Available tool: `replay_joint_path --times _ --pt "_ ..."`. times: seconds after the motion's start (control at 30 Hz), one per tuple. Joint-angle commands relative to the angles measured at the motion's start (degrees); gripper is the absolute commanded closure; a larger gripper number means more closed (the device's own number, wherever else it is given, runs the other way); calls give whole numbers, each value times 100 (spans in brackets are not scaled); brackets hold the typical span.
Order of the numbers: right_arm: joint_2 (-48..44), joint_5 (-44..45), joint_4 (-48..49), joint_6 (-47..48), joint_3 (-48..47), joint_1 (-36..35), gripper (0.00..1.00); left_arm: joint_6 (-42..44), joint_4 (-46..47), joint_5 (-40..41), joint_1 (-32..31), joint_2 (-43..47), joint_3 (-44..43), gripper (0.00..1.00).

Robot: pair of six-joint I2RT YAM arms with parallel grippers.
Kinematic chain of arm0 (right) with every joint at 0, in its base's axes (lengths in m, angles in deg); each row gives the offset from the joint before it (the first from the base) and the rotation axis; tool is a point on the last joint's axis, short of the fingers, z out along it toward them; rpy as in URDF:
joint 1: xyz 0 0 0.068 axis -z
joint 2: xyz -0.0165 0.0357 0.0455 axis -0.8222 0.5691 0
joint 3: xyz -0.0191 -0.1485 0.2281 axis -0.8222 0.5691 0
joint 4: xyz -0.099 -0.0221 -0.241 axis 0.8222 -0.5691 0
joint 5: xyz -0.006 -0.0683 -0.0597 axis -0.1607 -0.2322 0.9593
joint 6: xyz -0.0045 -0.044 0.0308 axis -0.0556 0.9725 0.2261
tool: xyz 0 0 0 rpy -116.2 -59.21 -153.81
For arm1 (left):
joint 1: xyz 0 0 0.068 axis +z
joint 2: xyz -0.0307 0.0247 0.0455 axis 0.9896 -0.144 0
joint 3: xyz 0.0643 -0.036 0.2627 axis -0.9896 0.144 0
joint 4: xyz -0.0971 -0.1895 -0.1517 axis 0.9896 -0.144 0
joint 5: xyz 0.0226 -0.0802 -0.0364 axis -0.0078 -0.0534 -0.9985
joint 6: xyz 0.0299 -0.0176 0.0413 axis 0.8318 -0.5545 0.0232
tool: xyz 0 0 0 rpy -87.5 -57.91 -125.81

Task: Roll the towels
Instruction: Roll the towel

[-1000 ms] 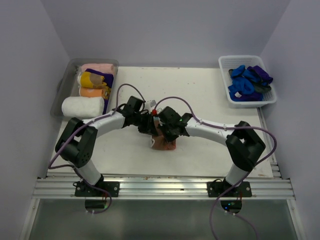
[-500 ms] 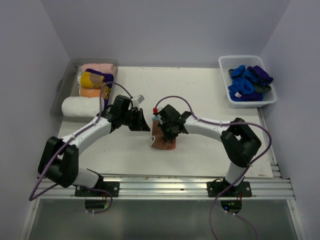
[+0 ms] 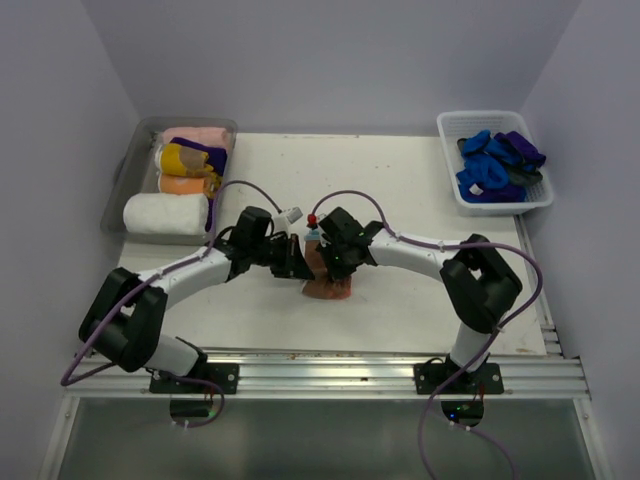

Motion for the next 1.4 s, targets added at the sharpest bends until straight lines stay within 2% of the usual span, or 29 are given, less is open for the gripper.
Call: replay_joint_path --times 0.0,0.23,0.43,0.53,0.57,0.67,0.73,0.8,0.97,1.03,1.17,1.37 --pt "71 -36 71 -48 -43 58 100 20 537 215 23 -265 -91 100" --pt "-8 25 80 -39 28 102 100 179 590 260 129 -1223 -434 100" --pt "-394 280 -17 -48 124 111 100 118 704 269 137 -1523 -478 100" --pt "-605 596 -184 -74 168 111 77 91 757 242 146 -1532 -469 100" --pt "-798 658 -227 -83 212 111 62 100 739 242 146 -1541 -469 100" --pt "-1333 737 -245 -136 352 102 51 118 713 242 155 -1576 -461 100" --pt "-1511 772 -272 -136 397 -12 50 118 739 233 146 -1602 -443 100" --pt "-1625 772 -316 -144 371 -195 54 100 774 216 146 -1628 -417 100" --pt "-1214 728 -141 -127 291 -425 84 91 801 172 146 -1690 -425 100" --pt "-1038 877 -35 -188 353 -399 88 100 766 189 137 -1655 -434 100" --pt "-888 1036 368 -276 633 -118 89 144 652 207 137 -1629 -460 100" --pt "-676 1361 282 -434 889 67 97 188 599 189 146 -1620 -513 100"
